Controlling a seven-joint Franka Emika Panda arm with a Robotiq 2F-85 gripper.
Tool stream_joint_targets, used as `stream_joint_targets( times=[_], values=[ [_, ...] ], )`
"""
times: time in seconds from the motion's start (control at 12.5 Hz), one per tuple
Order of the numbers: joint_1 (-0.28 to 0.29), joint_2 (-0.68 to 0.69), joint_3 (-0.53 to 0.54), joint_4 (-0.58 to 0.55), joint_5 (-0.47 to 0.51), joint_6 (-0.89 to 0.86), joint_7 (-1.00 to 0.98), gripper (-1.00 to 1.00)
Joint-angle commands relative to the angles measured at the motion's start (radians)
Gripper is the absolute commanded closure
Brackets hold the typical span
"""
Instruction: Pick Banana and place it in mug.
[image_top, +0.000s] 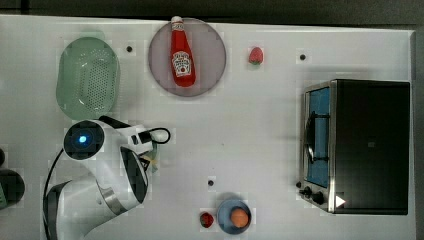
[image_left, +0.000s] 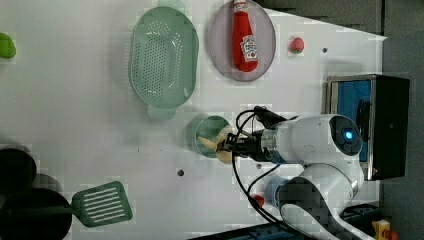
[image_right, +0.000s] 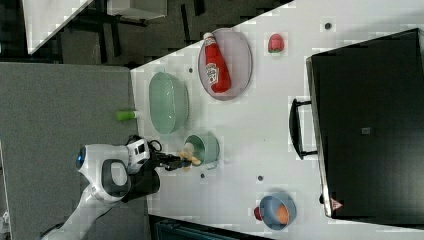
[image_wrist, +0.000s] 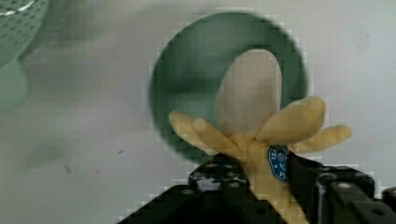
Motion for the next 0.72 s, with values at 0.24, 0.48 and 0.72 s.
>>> stream_joint_targets(
  times=[0.24, 0.48, 0.72],
  values=[
    [0.019, -0.018, -0.005, 0.008, -0.004, 0.068, 0.124, -0.73],
    [0.014, -0.043, -0.023, 0.028, -0.002, 0.078, 0.125, -1.0],
    [-0.008, -0.156, -0.083, 0.085, -0.001, -0.043, 0.125, -1.0]
  ],
)
